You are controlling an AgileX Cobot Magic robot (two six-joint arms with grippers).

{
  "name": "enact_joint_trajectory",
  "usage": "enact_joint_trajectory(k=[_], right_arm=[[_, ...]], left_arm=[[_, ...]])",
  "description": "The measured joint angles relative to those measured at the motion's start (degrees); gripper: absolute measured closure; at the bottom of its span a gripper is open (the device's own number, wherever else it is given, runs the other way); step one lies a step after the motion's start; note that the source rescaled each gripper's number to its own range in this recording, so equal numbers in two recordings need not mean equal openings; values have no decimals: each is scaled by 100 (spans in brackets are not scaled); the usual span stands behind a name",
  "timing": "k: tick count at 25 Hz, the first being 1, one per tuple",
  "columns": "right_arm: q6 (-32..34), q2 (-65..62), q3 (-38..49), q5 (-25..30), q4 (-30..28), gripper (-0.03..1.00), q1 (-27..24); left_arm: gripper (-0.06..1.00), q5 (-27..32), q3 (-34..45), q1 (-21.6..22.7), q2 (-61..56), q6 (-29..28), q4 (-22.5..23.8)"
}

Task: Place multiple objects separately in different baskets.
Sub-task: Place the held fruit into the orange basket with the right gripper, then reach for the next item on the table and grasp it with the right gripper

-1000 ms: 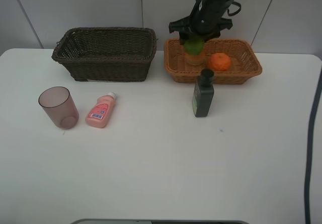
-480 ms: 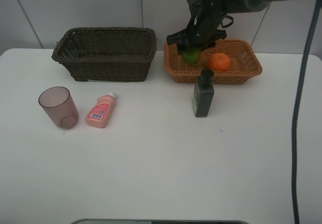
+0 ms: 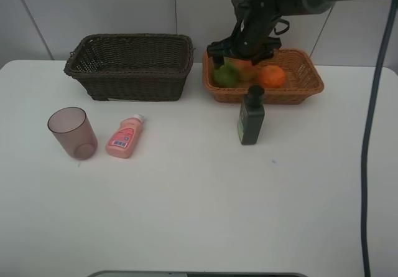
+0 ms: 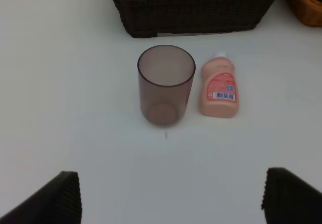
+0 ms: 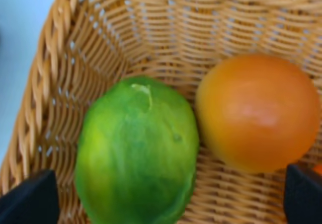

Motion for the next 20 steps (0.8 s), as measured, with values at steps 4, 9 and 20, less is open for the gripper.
enact_joint_trajectory(k=[4, 9, 20], right_arm=[[0, -290, 0, 548, -91, -3, 67], [0, -683, 0, 1238, -48, -3, 151], [-27, -1158, 0, 2684, 272, -3, 583]], left_arm=[[2, 0, 0, 0, 0, 0, 0], [2, 0, 0, 0, 0, 0, 0], [2, 0, 0, 0, 0, 0, -6]])
